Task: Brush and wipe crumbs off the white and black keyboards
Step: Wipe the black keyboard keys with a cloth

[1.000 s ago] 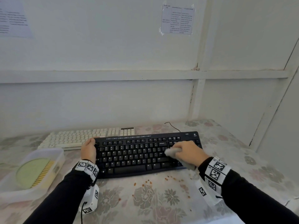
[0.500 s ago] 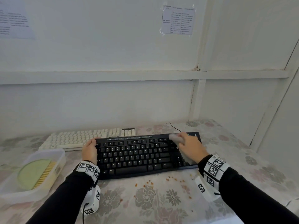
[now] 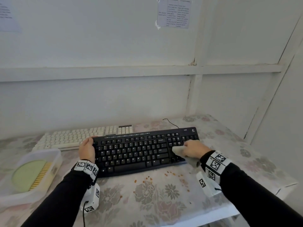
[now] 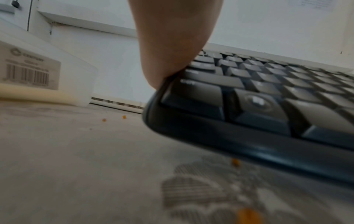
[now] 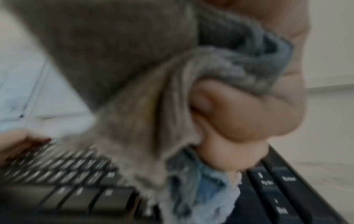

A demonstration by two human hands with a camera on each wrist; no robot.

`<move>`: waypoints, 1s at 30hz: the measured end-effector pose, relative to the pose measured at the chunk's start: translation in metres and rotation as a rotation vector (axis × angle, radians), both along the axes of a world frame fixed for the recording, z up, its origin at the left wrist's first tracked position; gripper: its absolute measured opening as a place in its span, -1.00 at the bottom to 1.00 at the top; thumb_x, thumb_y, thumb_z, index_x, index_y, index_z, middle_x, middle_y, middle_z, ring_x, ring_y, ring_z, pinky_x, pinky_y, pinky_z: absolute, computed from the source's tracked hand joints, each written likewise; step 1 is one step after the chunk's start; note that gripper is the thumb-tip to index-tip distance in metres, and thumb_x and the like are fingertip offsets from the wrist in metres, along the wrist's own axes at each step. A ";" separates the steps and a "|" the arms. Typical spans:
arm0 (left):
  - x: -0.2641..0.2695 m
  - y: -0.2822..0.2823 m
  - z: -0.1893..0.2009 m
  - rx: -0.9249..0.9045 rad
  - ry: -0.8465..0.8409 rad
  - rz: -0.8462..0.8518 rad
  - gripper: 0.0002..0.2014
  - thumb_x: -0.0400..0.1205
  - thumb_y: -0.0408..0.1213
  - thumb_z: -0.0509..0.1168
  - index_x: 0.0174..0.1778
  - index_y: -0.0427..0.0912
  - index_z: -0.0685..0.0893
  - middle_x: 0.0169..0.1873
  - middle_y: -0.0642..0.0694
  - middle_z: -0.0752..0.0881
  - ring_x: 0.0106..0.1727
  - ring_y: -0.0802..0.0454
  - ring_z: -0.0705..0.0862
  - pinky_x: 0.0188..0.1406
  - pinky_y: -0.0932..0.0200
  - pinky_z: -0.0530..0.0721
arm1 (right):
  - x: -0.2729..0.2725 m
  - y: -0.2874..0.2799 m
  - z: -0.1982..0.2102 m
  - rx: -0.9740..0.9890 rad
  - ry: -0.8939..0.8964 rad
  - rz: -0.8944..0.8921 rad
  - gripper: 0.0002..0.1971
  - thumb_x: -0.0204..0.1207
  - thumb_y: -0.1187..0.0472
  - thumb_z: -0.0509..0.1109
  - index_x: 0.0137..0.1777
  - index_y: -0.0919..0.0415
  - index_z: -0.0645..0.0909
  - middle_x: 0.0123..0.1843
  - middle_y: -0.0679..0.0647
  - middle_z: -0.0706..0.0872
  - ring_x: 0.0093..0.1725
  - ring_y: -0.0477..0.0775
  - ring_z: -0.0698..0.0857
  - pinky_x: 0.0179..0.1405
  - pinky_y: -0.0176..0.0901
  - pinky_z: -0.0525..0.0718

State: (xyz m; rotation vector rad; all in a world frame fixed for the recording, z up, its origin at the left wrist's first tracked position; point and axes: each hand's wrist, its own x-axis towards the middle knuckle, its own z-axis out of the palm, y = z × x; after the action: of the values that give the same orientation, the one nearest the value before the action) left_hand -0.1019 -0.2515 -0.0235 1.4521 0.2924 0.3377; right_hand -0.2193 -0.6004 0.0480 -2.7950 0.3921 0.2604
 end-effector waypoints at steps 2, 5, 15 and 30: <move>0.001 0.001 -0.001 -0.006 0.003 -0.010 -0.73 0.70 -0.33 0.07 -0.04 -0.13 0.70 0.05 -0.26 0.66 0.05 -0.10 0.58 0.18 -0.05 0.55 | 0.006 -0.001 0.002 0.118 -0.303 -0.053 -0.71 0.58 0.20 0.22 0.28 0.20 0.44 0.19 0.23 0.63 0.02 0.18 0.60 -0.08 -0.14 0.51; 0.004 0.004 -0.004 -0.011 0.008 -0.003 -0.72 0.69 -0.29 0.09 -0.10 -0.08 0.73 0.02 -0.21 0.66 0.09 -0.19 0.62 0.31 -0.26 0.53 | 0.012 0.000 -0.005 0.192 -0.487 -0.084 -0.62 0.57 0.29 0.22 0.38 0.24 0.31 0.17 0.26 0.62 -0.03 0.17 0.59 -0.08 -0.06 0.57; 0.004 0.000 -0.002 -0.041 0.002 0.003 -0.67 0.70 -0.35 0.06 -0.22 -0.04 0.69 -0.21 -0.10 0.64 -0.10 -0.10 0.59 -0.02 -0.01 0.57 | -0.013 -0.022 -0.019 -0.100 0.224 -0.048 -0.47 0.54 -0.04 0.27 0.42 0.25 0.43 0.36 0.19 0.57 0.25 0.15 0.60 0.22 -0.10 0.57; 0.002 0.000 0.000 0.045 -0.003 0.036 -0.71 0.69 -0.32 0.07 0.08 -0.17 0.72 0.06 -0.22 0.67 0.09 -0.10 0.59 0.25 -0.08 0.52 | -0.010 -0.022 -0.029 0.023 -0.035 -0.042 -0.79 0.67 0.20 0.09 0.25 0.19 0.29 -0.05 0.19 0.64 -0.13 0.16 0.61 -0.29 -0.16 0.50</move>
State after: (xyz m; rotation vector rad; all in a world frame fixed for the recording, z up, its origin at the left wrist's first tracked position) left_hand -0.0998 -0.2514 -0.0239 1.4919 0.3112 0.3777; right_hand -0.2291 -0.6220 0.0194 -2.7609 0.4364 0.2055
